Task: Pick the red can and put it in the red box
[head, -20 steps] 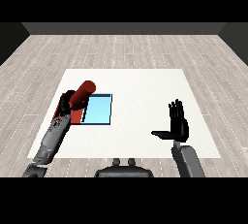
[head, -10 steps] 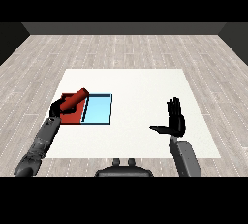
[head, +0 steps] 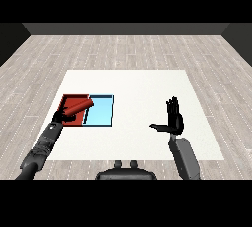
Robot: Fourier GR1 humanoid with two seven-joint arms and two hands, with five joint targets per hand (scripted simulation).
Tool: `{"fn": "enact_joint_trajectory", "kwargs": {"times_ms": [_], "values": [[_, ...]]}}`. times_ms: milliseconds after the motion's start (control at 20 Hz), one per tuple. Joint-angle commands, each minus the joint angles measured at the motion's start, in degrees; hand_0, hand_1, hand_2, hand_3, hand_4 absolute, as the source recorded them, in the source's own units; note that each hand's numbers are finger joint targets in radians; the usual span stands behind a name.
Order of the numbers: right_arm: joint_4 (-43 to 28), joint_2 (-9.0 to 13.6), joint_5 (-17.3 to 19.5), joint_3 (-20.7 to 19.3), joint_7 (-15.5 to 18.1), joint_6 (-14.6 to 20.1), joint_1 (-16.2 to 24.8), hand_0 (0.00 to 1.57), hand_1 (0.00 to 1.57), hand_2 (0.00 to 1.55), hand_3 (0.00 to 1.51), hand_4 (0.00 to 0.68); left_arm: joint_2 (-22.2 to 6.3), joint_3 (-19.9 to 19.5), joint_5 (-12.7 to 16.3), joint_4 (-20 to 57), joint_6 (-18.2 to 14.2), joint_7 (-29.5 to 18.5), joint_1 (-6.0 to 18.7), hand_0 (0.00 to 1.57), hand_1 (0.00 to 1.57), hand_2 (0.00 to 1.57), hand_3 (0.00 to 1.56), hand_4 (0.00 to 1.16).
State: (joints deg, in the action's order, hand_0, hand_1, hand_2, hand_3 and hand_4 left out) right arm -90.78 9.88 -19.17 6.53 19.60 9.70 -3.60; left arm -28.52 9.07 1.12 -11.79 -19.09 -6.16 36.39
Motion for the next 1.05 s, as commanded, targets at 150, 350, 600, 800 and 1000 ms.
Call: {"fn": "enact_joint_trajectory", "kwargs": {"times_ms": [150,350,600,800,1000], "values": [[1.55,-0.74,-1.05,-1.48,1.51,-1.10,-0.81,0.00,0.00,0.00,0.00,0.000,-1.36,0.12,-2.03,8.37,3.16,-0.84,2.77,0.00,0.00,0.00,0.00,0.00],[0.33,-0.16,-1.20,-1.01,1.66,-2.41,0.05,0.00,0.00,0.00,0.00,0.000,-2.55,-10.24,8.43,0.44,4.48,-13.25,1.47,0.00,0.00,0.00,0.00,0.00],[1.20,-0.88,-2.18,-0.52,2.23,-4.00,-0.71,0.00,0.00,0.00,0.00,0.000,3.06,-18.94,18.69,-10.55,15.57,-26.86,3.70,0.00,0.00,0.00,0.00,0.00],[0.88,0.13,-0.13,0.09,3.56,-4.01,1.48,0.00,0.00,0.00,0.00,0.000,10.89,-22.05,24.81,-18.24,24.36,-35.91,1.18,0.00,0.00,0.00,0.00,0.00],[2.68,1.31,-0.02,-0.24,3.94,-6.14,-0.71,0.00,0.00,0.00,0.00,0.000,17.87,-16.54,23.10,-27.95,26.40,-38.36,-5.36,0.00,0.00,0.00,0.00,0.00]]}}
